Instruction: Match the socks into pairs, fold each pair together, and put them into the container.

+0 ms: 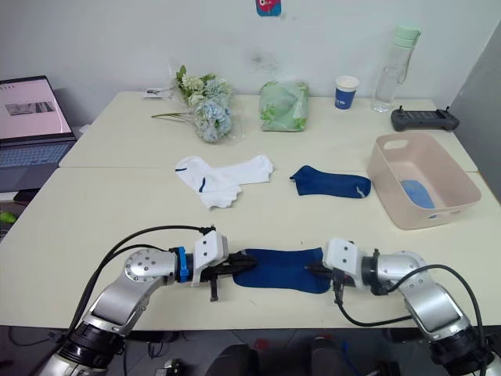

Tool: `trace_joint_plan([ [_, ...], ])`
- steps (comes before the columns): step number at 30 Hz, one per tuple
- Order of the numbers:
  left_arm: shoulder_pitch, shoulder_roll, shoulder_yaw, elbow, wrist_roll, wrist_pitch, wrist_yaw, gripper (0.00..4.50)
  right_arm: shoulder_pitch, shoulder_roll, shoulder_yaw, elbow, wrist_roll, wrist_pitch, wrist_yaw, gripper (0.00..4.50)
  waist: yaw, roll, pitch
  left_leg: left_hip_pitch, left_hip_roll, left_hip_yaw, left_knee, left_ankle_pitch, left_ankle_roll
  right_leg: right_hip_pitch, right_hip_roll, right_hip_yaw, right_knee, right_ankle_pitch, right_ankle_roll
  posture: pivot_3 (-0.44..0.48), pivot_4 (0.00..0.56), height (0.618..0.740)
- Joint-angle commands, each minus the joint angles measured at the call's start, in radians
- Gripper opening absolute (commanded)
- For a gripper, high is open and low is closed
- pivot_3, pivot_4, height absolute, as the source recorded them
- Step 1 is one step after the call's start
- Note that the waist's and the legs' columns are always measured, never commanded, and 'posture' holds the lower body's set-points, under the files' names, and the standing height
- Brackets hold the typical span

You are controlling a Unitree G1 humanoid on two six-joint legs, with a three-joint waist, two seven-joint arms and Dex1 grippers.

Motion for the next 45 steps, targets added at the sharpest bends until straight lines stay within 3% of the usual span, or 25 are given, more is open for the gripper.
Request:
trace_joint_plan([
  [1, 0.033, 0.032, 0.006, 0.003, 0.035, -0.019, 0.012, 0.01, 0.036, -0.016, -0.058, -0.004, 0.029, -0.001, 0.001, 0.00, -0.001, 0.000, 0.000, 0.000, 0.000, 0.000, 0.000, 0.000, 0.000, 0.000, 0.000, 0.000, 0.000, 0.000, 0.000, 0.000, 0.150, 0.740],
  [5, 0.046, 0.038, 0.033, -0.001, 0.007, -0.033, 0.012, 0.01, 0.068, -0.031, -0.117, -0.023, 0.086, 0.033, 0.016, 0.00, -0.002, 0.000, -0.001, 0.001, 0.000, 0.000, 0.000, 0.000, 0.000, 0.000, 0.000, 0.000, 0.000, 0.000, 0.000, 0.000, 0.150, 0.740],
  [10, 0.033, 0.005, 0.131, -0.085, -0.145, 0.080, 0.040, 0.01, 0.058, 0.000, -0.231, -0.083, 0.241, 0.123, -0.008, 0.00, -0.003, 0.000, 0.000, 0.000, 0.001, 0.000, 0.000, 0.000, 0.000, 0.000, 0.000, 0.000, 0.000, 0.000, 0.000, 0.000, 0.150, 0.740],
  [12, 0.024, -0.016, 0.192, -0.104, -0.188, 0.123, 0.094, 0.38, 0.028, 0.018, -0.281, -0.067, 0.254, 0.144, -0.062, 0.00, -0.003, 0.000, 0.000, 0.000, 0.001, 0.000, 0.000, 0.000, 0.000, 0.000, 0.000, 0.000, 0.000, 0.000, 0.000, 0.000, 0.150, 0.740],
  [16, 0.017, -0.072, 0.333, -0.058, -0.197, 0.155, 0.264, 1.51, -0.007, 0.047, -0.342, 0.038, 0.171, 0.103, -0.197, 1.26, 0.001, 0.000, -0.001, 0.000, 0.000, -0.001, 0.000, 0.000, 0.000, 0.000, 0.000, 0.000, 0.000, 0.000, 0.000, 0.000, 0.150, 0.740],
  [25, 0.097, -0.090, 0.403, 0.017, -0.133, 0.065, 0.375, 4.41, 0.039, 0.099, -0.372, 0.123, 0.104, 0.026, -0.306, 4.41, 0.001, 0.000, -0.001, 0.000, 0.000, 0.001, -0.001, 0.000, 0.000, -0.001, -0.001, 0.001, 0.000, 0.000, 0.000, 0.000, 0.150, 0.740],
  [30, 0.090, -0.089, 0.372, 0.002, -0.111, 0.055, 0.382, 4.46, -0.040, 0.115, -0.295, 0.159, 0.042, 0.004, -0.318, 4.46, -0.003, 0.000, -0.001, 0.000, 0.000, 0.001, -0.001, 0.000, 0.000, 0.000, -0.001, 0.001, 0.000, 0.000, 0.000, 0.000, 0.150, 0.740],
  [34, 0.052, -0.083, 0.331, -0.076, -0.159, 0.092, 0.314, 4.46, -0.197, 0.158, -0.214, 0.241, -0.017, 0.049, -0.341, 4.46, -0.005, 0.000, -0.001, 0.000, 0.000, 0.001, -0.001, 0.000, 0.000, -0.001, 0.000, 0.001, 0.001, 0.000, 0.000, 0.000, 0.150, 0.740],
  [40, -0.020, -0.053, 0.260, -0.230, -0.212, 0.200, 0.245, 4.46, -0.525, 0.268, -0.065, 0.573, -0.140, 0.038, -0.339, 4.46, -0.014, 0.000, -0.001, 0.000, 0.000, 0.001, -0.001, 0.002, -0.003, -0.001, 0.000, 0.001, 0.001, 0.000, 0.000, 0.000, 0.150, 0.740],
  [45, -0.100, -0.066, 0.259, -0.289, -0.237, 0.264, 0.275, 4.46, -0.720, 0.372, -0.051, 0.850, -0.159, 0.034, -0.350, 4.46, -0.019, 0.000, -0.001, -0.001, 0.000, 0.001, -0.001, 0.002, -0.004, -0.002, 0.000, 0.001, 0.000, 0.000, 0.000, 0.000, 0.150, 0.740],
])
